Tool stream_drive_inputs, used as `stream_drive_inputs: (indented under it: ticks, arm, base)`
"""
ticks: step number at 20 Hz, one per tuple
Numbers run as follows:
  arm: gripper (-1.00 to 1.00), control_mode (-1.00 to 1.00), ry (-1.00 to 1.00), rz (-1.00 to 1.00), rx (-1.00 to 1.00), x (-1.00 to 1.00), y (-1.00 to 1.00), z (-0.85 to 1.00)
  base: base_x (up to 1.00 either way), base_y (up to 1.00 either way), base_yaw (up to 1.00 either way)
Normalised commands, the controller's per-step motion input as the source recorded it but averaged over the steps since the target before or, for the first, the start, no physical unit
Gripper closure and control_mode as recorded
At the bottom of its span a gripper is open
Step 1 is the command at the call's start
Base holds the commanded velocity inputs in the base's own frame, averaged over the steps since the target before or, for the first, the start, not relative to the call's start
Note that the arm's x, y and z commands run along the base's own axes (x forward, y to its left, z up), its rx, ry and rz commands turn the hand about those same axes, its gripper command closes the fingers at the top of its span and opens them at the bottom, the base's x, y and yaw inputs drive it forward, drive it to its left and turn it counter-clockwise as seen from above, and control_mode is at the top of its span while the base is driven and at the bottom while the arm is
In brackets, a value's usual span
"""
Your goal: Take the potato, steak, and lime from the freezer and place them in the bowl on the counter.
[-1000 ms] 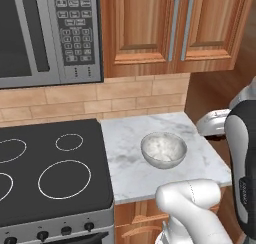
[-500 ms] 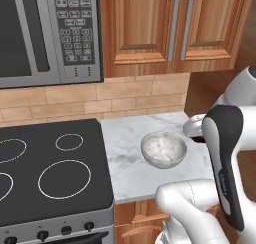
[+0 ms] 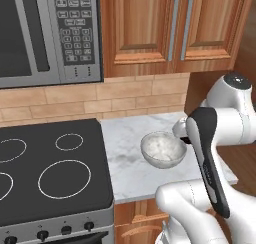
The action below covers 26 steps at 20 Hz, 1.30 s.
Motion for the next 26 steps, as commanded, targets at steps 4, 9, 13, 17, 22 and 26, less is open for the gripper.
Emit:
stream_drive_inputs:
  ticks: [4, 9, 13, 17, 22, 26]
  arm:
    - [1.0, -1.0, 0.01, 0.0, 0.0, 0.49, 0.0, -0.34]
    - [1.0, -1.0, 0.01, 0.0, 0.0, 0.45, 0.0, -0.31]
    - [1.0, -1.0, 0.04, 0.0, 0.0, 0.37, 0.0, -0.31]
    - [1.0, -1.0, 0.05, 0.0, 0.0, 0.36, 0.0, -0.31]
    - [1.0, -1.0, 0.05, 0.0, 0.0, 0.31, 0.0, -0.37]
    - [1.0, -1.0, 0.02, 0.0, 0.0, 0.28, 0.0, -0.4]
  base:
    - [0.0, 0.0, 0.0]
    - [0.0, 0.0, 0.0]
    - [0.0, 0.0, 0.0]
    - [0.0, 0.0, 0.0]
    - [0.0, 0.0, 0.0]
    - [0.0, 0.0, 0.0]
